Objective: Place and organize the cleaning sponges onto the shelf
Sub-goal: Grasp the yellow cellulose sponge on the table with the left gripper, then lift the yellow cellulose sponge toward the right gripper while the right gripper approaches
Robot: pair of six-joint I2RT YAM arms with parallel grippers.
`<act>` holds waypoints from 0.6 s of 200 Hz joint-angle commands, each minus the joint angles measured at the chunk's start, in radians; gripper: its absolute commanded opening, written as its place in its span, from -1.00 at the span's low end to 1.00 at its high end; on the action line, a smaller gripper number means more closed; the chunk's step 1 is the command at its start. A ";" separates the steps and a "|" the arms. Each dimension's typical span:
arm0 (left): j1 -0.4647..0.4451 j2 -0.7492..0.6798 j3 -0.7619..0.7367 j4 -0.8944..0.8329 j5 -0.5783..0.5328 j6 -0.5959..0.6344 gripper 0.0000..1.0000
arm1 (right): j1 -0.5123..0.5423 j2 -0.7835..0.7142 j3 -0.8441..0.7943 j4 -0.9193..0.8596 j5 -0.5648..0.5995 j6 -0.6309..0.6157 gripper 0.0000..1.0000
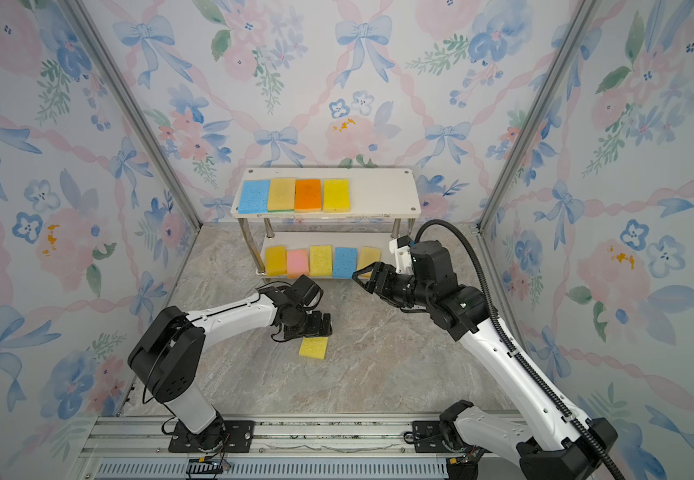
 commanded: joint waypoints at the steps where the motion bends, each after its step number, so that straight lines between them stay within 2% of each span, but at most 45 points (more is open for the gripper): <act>1: 0.046 -0.051 -0.011 -0.005 0.051 0.104 0.84 | 0.005 -0.014 0.011 -0.039 0.011 -0.038 0.44; 38: 0.121 -0.045 -0.061 0.027 0.138 0.175 0.51 | -0.005 0.004 0.023 -0.052 -0.003 -0.053 0.44; 65: 0.142 -0.023 -0.072 0.050 0.176 0.196 0.24 | -0.010 0.020 0.045 -0.082 -0.007 -0.077 0.44; 103: 0.145 0.014 -0.071 0.050 0.200 0.220 0.19 | -0.021 0.024 0.051 -0.099 -0.013 -0.088 0.45; 120: 0.145 0.027 -0.081 0.050 0.200 0.222 0.07 | -0.027 0.022 0.047 -0.100 -0.013 -0.088 0.45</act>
